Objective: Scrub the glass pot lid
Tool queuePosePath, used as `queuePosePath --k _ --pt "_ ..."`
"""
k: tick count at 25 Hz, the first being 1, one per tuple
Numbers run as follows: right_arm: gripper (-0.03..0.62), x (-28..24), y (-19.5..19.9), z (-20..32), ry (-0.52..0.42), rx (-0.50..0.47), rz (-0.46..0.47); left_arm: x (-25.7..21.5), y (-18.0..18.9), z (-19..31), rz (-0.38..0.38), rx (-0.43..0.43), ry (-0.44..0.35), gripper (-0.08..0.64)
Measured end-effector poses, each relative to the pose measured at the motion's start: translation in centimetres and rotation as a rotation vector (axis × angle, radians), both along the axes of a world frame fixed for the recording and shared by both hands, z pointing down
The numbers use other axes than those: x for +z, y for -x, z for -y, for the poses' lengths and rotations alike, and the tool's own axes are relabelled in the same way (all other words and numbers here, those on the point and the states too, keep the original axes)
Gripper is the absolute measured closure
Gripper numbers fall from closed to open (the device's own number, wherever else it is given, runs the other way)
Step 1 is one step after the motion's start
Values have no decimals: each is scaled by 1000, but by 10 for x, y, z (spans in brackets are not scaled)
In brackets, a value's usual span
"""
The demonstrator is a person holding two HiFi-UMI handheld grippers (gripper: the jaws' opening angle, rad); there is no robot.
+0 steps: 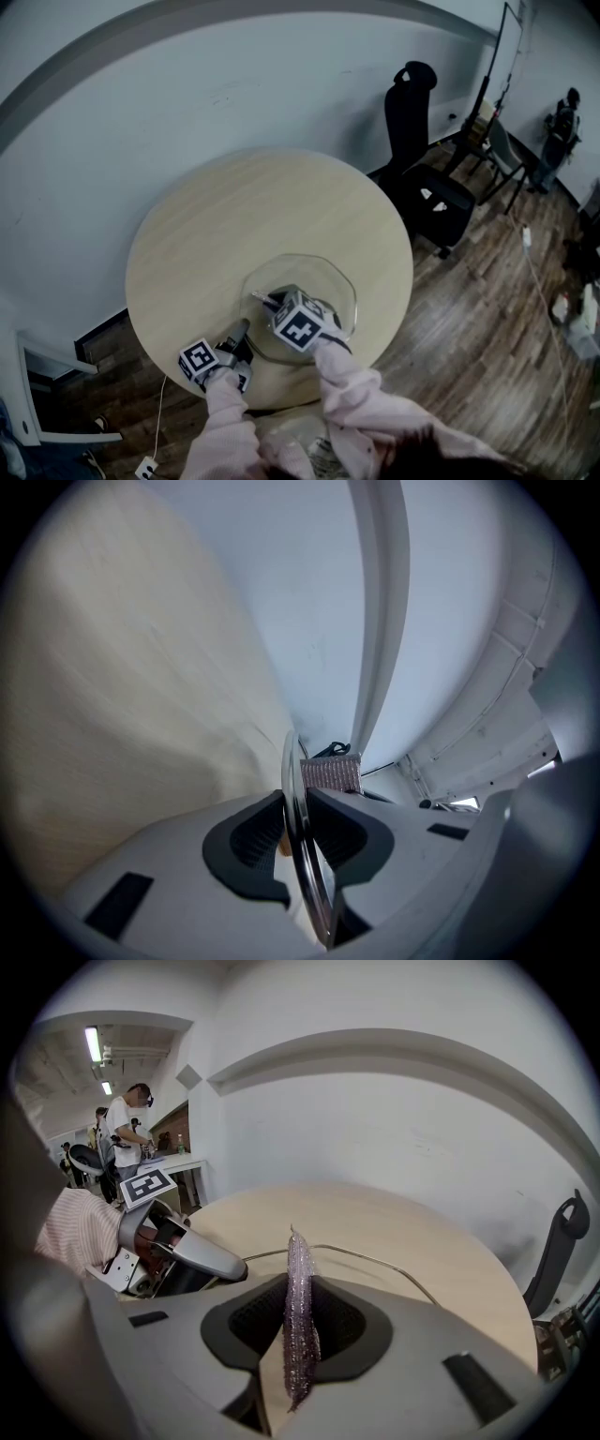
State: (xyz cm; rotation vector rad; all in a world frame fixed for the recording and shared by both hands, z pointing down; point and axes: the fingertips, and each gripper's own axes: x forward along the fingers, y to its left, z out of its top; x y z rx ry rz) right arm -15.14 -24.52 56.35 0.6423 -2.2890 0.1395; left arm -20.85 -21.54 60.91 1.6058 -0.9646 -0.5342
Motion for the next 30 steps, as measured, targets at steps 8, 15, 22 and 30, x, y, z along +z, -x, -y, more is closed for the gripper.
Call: queuePosePath --k 8,15,22,30 --pt "508 -1 2 -3 3 -6 -10 0 -1 -1 4 3 2 486" --pt "506 -5 10 -9 7 -19 17 0 0 -1 7 0 2 485" --pt "506 -5 20 -20 22 -34 30 -2 1 -1 19 9 -12 483" --pt "506 -12 28 -29 44 -44 79 -1 1 -2 18 -1 -9 483"
